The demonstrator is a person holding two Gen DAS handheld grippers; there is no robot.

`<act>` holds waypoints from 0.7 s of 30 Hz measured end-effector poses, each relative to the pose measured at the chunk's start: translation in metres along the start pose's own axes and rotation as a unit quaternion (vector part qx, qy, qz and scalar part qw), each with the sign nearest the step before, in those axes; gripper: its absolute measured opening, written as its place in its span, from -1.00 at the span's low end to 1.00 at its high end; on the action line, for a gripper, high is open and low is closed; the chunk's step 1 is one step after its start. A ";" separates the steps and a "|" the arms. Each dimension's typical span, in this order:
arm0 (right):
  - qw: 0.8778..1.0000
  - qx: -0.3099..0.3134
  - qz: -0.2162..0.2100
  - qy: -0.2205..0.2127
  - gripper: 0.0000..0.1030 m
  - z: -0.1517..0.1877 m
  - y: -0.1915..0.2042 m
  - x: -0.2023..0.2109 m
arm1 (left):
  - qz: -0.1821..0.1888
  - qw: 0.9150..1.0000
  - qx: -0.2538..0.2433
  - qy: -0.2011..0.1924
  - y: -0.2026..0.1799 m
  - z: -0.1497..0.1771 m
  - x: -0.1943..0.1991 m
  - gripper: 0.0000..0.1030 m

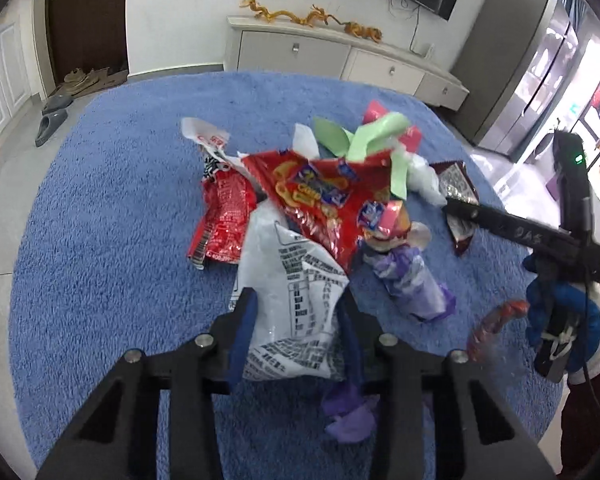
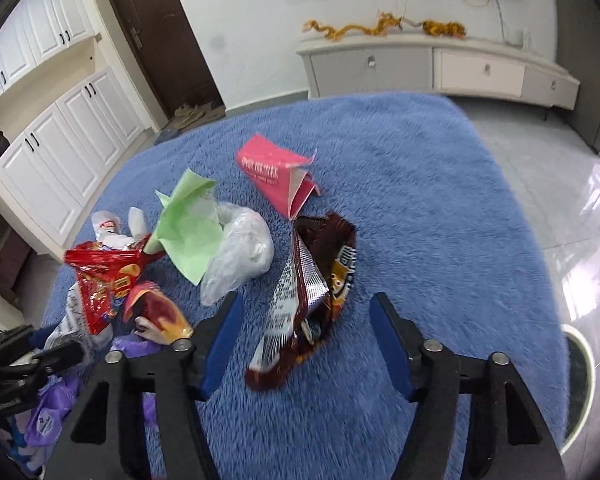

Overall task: Collect trash
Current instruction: 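Grasp the white printed bag with left tool while right tool grasps brown wrapper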

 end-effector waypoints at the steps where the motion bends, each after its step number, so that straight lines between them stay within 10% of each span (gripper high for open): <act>1: 1.000 -0.002 -0.001 0.009 0.02 0.000 -0.001 -0.005 | 0.003 1.000 0.002 -0.003 0.000 -0.001 0.002 -0.47; 5: 1.000 -0.013 -0.015 -0.003 -0.41 -0.002 -0.006 0.000 | 0.013 0.999 0.009 -0.028 0.001 0.000 0.023 -0.64; 15: 0.995 -0.022 -0.033 -0.091 -0.47 0.011 -0.020 0.077 | -0.006 0.992 -0.041 -0.121 -0.042 -0.009 0.091 -0.66; 21: 0.990 -0.062 0.005 -0.127 -0.47 0.026 -0.078 0.119 | 0.055 0.983 -0.121 -0.127 -0.128 -0.046 0.082 -0.66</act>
Point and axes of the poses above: each gripper's, at about its wrist camera, not at the fingertips, and x roughly against the way its jaws point, y to its left, z to its underside, the point moved 3 cm from there along -x, roughly the way its jaws point, and after that the axes turned 8 degrees about -x, right-handed, at the moved point
